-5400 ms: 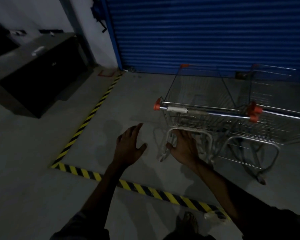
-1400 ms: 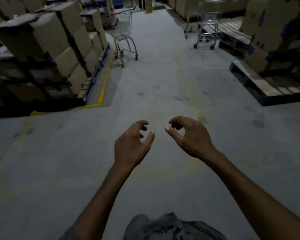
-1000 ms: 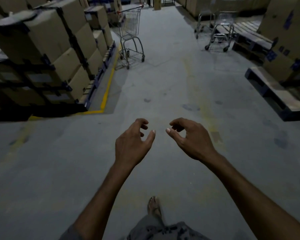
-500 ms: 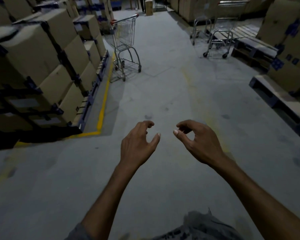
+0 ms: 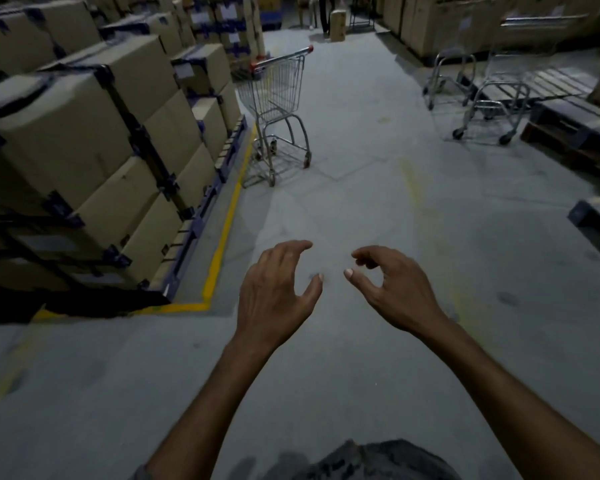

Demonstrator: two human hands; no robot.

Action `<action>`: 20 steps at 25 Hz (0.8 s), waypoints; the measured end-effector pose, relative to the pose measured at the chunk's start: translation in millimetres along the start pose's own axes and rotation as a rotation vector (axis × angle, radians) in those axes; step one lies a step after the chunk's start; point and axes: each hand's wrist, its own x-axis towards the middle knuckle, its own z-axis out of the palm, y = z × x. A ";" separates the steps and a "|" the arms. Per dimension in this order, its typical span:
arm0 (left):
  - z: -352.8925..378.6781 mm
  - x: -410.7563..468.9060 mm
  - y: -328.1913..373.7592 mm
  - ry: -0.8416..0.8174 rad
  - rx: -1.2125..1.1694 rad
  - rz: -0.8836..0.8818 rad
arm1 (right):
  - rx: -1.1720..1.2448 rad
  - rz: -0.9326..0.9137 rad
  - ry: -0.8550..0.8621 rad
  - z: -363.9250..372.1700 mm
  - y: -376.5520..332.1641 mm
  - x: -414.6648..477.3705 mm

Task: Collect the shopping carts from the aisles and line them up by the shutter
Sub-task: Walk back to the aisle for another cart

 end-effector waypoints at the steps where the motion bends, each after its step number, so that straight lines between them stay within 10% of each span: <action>1: 6.3 20.6 -7.5 0.002 0.007 -0.010 | -0.006 -0.007 -0.008 4.3 5.8 25.5; 20: 199.6 450.1 -255.7 -0.121 -0.031 -0.046 | -0.126 -0.023 0.039 141.5 110.6 504.5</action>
